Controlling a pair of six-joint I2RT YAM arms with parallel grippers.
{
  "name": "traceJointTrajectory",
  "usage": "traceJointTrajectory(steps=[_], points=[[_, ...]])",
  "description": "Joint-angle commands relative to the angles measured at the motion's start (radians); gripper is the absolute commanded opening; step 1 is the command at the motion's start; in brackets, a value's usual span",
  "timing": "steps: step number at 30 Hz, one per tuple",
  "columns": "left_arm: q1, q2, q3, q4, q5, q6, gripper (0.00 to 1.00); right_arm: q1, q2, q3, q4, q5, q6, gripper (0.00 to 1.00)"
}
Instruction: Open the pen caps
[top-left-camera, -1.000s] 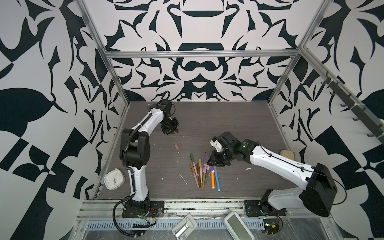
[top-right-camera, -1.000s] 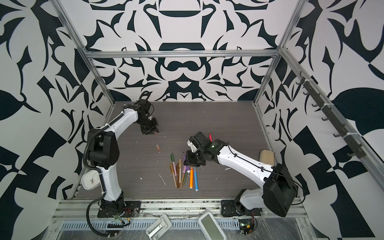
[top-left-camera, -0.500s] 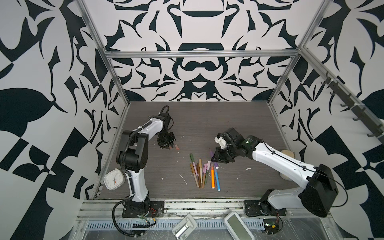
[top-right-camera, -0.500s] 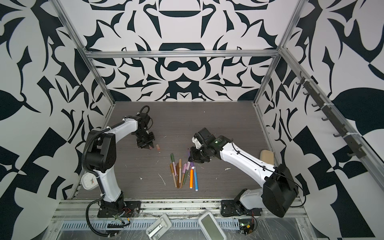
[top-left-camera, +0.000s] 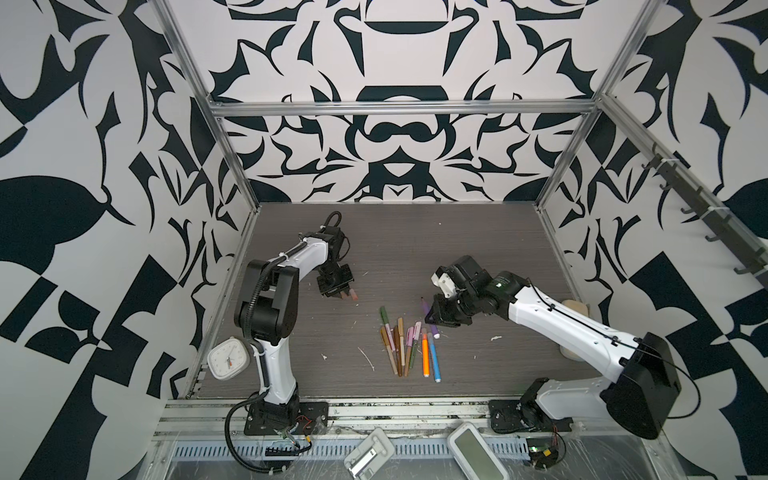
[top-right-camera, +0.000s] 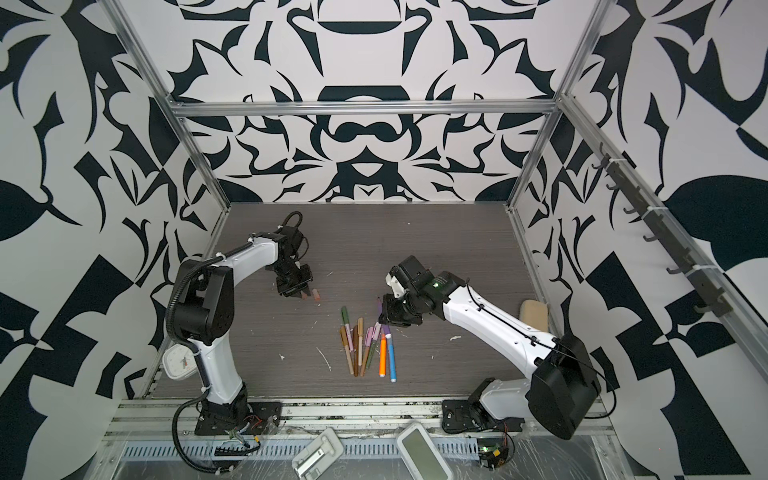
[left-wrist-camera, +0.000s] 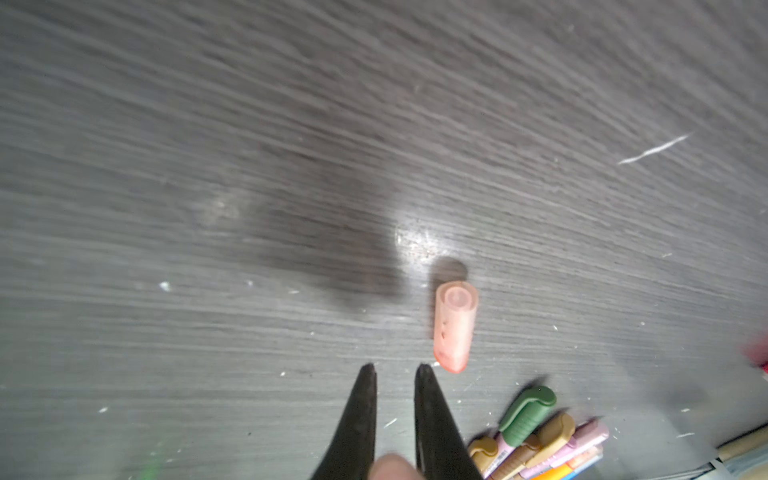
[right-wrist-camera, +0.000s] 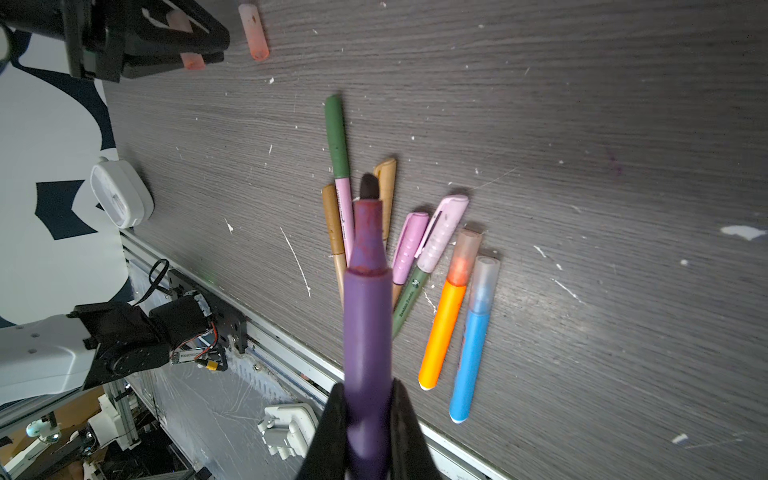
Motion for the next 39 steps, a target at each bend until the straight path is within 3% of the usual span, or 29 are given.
traceJointTrajectory(steps=[1, 20, 24, 39], points=[[-0.008, 0.024, -0.019, -0.011, 0.005, 0.002, 0.0, -0.004, -0.036, 0.008, -0.007, 0.018, -0.006, 0.0], [-0.007, 0.067, -0.017, -0.002, 0.001, 0.017, 0.12, -0.004, -0.029, 0.014, -0.005, 0.023, -0.001, 0.0], [-0.007, 0.07, -0.018, -0.007, 0.003, 0.02, 0.21, -0.004, -0.012, 0.029, -0.005, 0.017, -0.008, 0.0], [-0.008, 0.073, 0.014, -0.026, 0.008, 0.028, 0.25, -0.004, 0.009, 0.053, -0.012, 0.014, -0.029, 0.0]])
